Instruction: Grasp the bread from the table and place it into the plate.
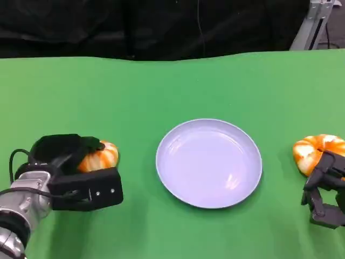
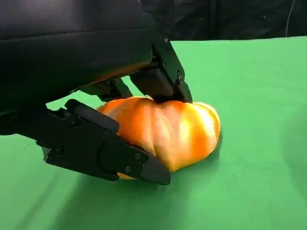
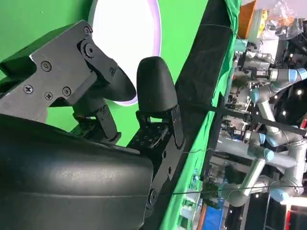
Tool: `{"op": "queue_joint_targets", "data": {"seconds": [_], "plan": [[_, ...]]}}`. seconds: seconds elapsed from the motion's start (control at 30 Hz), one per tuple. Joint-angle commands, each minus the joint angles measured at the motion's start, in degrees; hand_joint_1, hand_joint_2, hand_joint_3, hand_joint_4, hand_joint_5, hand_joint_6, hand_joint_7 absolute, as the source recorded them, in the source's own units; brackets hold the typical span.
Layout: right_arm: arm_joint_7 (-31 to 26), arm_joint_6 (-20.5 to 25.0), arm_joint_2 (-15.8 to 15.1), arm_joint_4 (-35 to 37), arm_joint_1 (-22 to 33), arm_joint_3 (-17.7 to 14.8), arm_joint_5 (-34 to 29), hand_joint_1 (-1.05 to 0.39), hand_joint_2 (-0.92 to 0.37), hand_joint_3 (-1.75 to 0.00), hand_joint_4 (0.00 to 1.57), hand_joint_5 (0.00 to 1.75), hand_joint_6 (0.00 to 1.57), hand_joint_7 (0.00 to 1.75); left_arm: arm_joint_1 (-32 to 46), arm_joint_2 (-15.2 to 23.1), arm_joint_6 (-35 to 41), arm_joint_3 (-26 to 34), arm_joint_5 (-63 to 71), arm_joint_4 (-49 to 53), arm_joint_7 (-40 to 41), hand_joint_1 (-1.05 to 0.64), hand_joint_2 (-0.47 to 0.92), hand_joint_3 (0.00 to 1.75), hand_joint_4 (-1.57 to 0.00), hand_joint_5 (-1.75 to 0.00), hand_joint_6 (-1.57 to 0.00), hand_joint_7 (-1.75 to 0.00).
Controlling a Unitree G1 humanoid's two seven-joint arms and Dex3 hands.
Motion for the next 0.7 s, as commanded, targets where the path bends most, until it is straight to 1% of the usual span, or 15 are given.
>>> {"op": "queue_joint_targets", "data": {"seconds": [0.03,0.07,0.13,0.2,0.23,0.3,0.37,0.43,0.53,0.57,0.63,0.7], "plan": [[-0.2,-0.5,-0.9,-0.1,0.3,-0.5,0.0,-0.05,-0.47,-1.31,0.89,1.69,0.83,1.52,0.8,0.0,-0.1,-0.4,0.3,0.1,1.7,-0.12,0.92,0.2,-0.68,-1.65,-0.98,-0.73],[-0.2,-0.6,-0.9,-0.1,0.3,-0.5,0.0,-0.05,-0.47,-1.3,0.89,1.69,0.83,1.52,0.8,0.0,-0.4,-0.3,0.1,-0.1,2.4,-0.12,0.92,0.24,-0.67,-1.69,-0.83,-1.06],[0.0,-0.7,-0.9,0.0,0.3,-0.6,0.2,-0.06,-0.47,-1.3,0.89,1.69,0.83,1.52,0.8,0.1,-0.9,-0.1,0.0,-0.5,3.0,-0.12,0.92,0.28,-0.65,-1.74,-0.62,-1.44],[0.0,-0.4,-0.9,-0.2,0.3,-0.6,0.3,-0.07,-0.47,-1.3,0.89,1.69,0.83,1.52,0.6,0.5,-1.8,-0.3,0.3,-1.1,3.8,-0.11,0.92,0.29,-0.63,-1.74,-0.58,-1.55],[0.0,-0.2,-0.9,-0.3,0.4,-0.5,0.3,-0.07,-0.47,-1.3,0.88,1.69,0.83,1.52,0.5,0.7,-2.1,-0.5,0.5,-1.4,4.0,-0.11,0.92,0.29,-0.61,-1.75,-0.53,-1.64],[0.2,-0.4,-1.0,0.1,0.2,-0.6,0.4,-0.07,-0.47,-1.3,0.89,1.69,0.84,1.52,0.2,1.0,-3.1,-0.4,0.4,-2.1,3.9,-0.11,0.92,0.3,-0.61,-1.75,-0.5,-1.71],[0.4,-0.7,-1.0,0.5,0.0,-0.7,0.6,-0.06,-0.48,-1.29,0.89,1.68,0.84,1.51,-0.1,1.4,-4.2,-0.3,0.4,-2.9,3.9,-0.1,0.92,0.3,-0.62,-1.75,-0.51,-1.74],[0.4,-0.6,-1.0,0.4,0.0,-0.7,0.5,-0.07,-0.48,-1.29,0.9,1.68,0.84,1.51,-0.4,1.6,-4.6,-0.3,0.5,-3.6,3.7,-0.1,0.92,0.3,-0.63,-1.75,-0.53,-1.7],[0.5,-0.6,-0.9,0.4,0.0,-0.8,0.6,-0.07,-0.48,-1.29,0.9,1.68,0.84,1.51,-0.8,2.3,-5.1,-0.2,0.6,-5.5,2.9,-0.11,0.92,0.29,-0.63,-1.75,-0.63,-1.51],[0.5,-0.7,-0.9,0.4,0.0,-0.8,0.6,-0.07,-0.48,-1.29,0.9,1.68,0.84,1.51,-0.9,2.5,-5.2,-0.2,0.6,-5.9,2.7,-0.1,0.92,0.25,-0.64,-1.75,-0.69,-1.4],[0.4,-0.7,-0.9,0.5,-0.1,-0.8,0.5,-0.07,-0.47,-1.29,0.9,1.68,0.85,1.51,-0.9,2.9,-5.9,-0.2,0.6,-7.0,2.7,-0.09,0.92,0.21,-0.64,-1.75,-0.75,-1.28],[0.5,-0.7,-0.8,0.5,-0.1,-0.8,0.6,-0.07,-0.47,-1.29,0.91,1.68,0.85,1.51,-0.8,3.3,-6.9,-0.1,0.5,-8.4,2.6,-0.09,0.92,0.21,-0.64,-1.75,-0.77,-1.24]]}}
